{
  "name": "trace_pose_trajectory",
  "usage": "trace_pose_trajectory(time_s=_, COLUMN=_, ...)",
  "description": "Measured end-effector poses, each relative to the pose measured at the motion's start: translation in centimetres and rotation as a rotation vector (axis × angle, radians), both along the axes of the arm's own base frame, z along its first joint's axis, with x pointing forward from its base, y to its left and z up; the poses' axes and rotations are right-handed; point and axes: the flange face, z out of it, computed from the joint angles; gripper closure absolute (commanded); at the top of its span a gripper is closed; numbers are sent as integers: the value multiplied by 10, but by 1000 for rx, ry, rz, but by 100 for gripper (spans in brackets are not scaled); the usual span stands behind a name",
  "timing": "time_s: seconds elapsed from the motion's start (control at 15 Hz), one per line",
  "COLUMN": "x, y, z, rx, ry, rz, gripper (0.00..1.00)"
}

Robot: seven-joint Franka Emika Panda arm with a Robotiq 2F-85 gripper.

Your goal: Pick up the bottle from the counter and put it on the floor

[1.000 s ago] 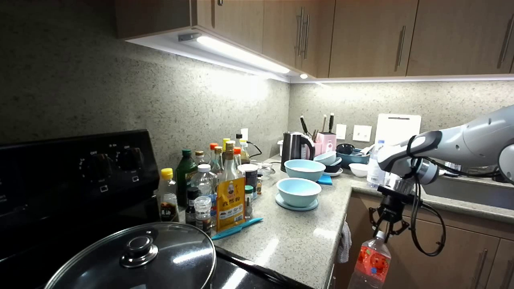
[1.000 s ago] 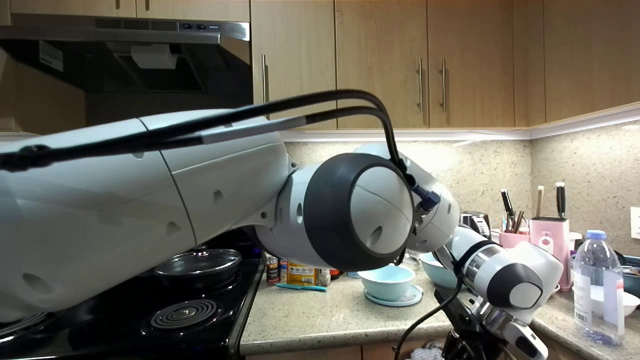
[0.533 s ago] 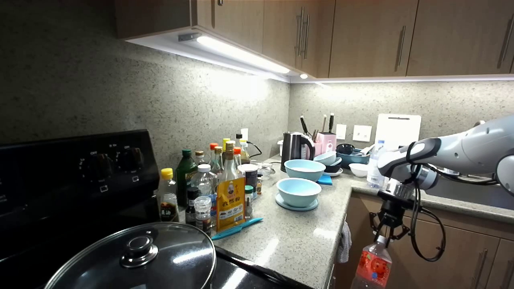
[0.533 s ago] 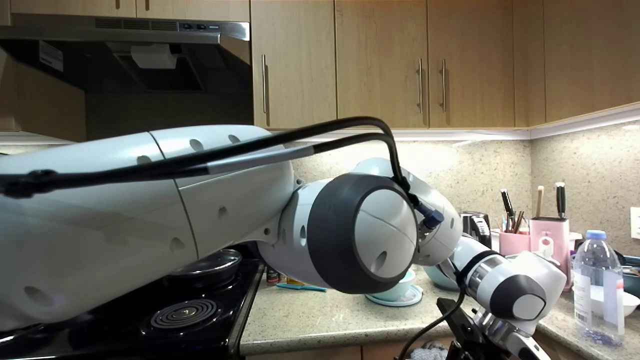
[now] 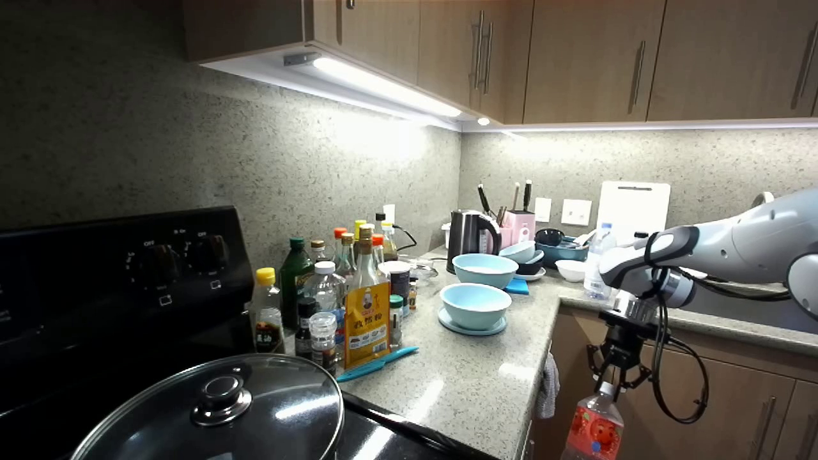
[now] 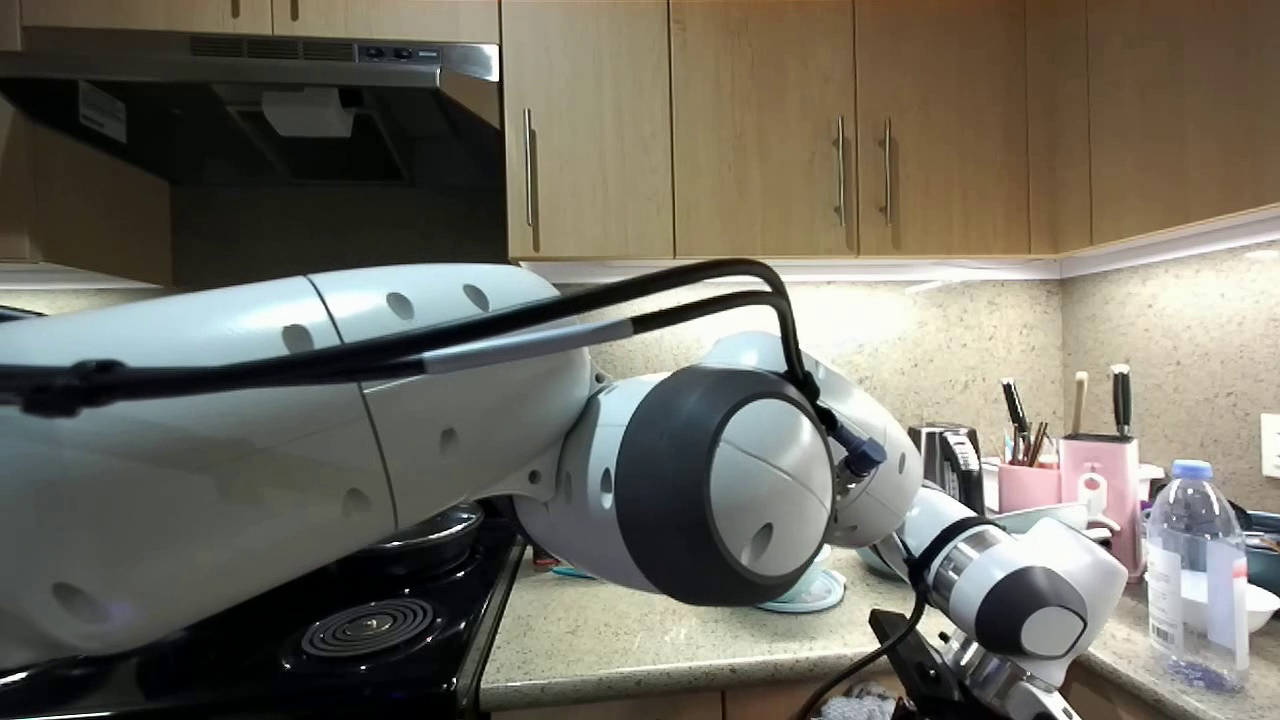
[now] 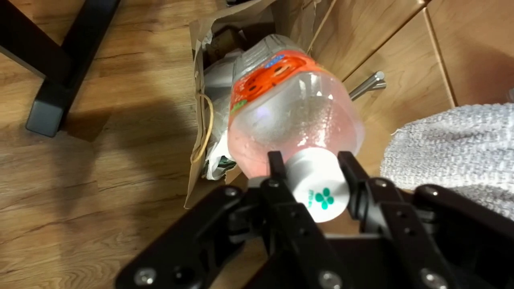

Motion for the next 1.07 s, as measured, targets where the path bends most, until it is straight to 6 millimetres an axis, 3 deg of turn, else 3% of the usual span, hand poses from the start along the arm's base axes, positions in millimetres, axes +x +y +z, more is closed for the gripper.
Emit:
trace_pose_trajectory(time_s=0.87, x=-29, y=22, z=-66, rx=83, ry=133, rz=27, gripper=88)
trace_pose_trajectory(time_s=1.07, x=-31, y=26, z=-73, rx=86, ry=143, rz=32, gripper=88)
